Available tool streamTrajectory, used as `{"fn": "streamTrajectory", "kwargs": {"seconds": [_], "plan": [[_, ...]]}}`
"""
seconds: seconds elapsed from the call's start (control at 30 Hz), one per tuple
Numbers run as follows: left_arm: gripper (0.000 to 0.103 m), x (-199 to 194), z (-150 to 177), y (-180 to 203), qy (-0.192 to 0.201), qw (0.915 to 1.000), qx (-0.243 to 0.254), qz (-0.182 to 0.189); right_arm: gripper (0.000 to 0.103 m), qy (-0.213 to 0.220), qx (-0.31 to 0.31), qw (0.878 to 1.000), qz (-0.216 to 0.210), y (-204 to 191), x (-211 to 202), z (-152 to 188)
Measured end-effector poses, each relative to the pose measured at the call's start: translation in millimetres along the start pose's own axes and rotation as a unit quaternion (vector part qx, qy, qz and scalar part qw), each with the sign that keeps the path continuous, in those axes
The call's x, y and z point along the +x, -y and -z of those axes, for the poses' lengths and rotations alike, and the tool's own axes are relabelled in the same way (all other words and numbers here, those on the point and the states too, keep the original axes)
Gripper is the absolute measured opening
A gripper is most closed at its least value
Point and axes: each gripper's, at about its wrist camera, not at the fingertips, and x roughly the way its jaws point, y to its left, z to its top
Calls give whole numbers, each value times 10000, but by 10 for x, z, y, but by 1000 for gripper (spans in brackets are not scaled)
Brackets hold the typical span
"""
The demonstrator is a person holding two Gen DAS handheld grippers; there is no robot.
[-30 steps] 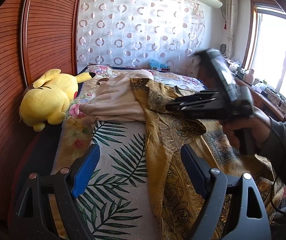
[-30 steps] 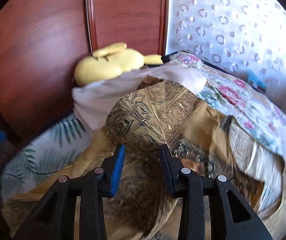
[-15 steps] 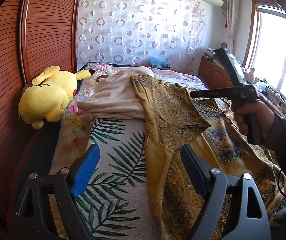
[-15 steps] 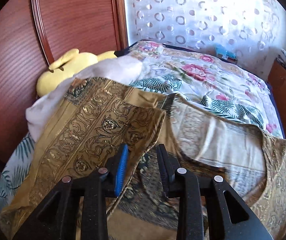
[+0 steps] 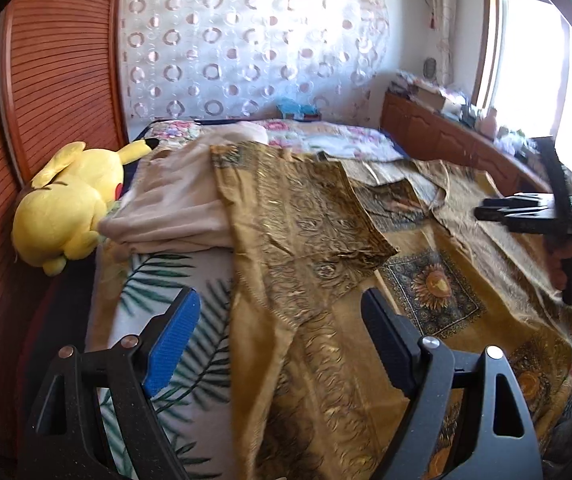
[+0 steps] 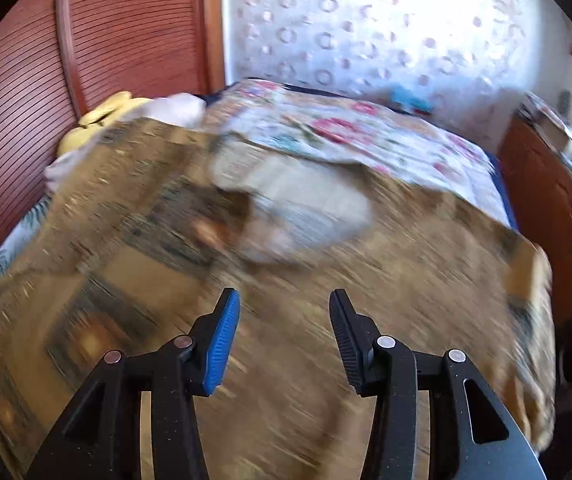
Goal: Fold small clothes
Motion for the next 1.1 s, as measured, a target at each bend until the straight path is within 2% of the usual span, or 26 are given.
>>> {"fn": "streamTrajectory", "kwargs": {"seconds": [0.07, 0.17, 0.47, 0.73, 0.8, 0.93, 1.1], "plan": [[83, 95, -40, 86, -53, 9999, 74, 70, 49, -3, 116, 9997, 202, 224, -103, 149], [84, 230, -93, 191, -184, 9996, 147, 160, 49, -69, 277, 9993, 246, 448, -227, 316], [84, 593, -208, 503, -559, 9974, 276, 364, 49, -160, 457, 9983, 320, 843, -604, 610], [84, 804, -250, 675, -878, 9946, 407, 377, 49, -93, 770, 9959, 463, 1206, -777, 656], [84, 851, -258, 699, -930, 9940, 409, 398, 57, -120, 835, 9952, 501, 1288, -788, 673], [84, 943, -251, 704, -1064, 9928, 427, 357, 57, -163, 999, 9925, 689, 1425, -736, 698], [84, 969, -243, 742, -1044, 9928, 532, 240, 57, -96, 1348, 9878, 775, 1654, -744, 743]]}}
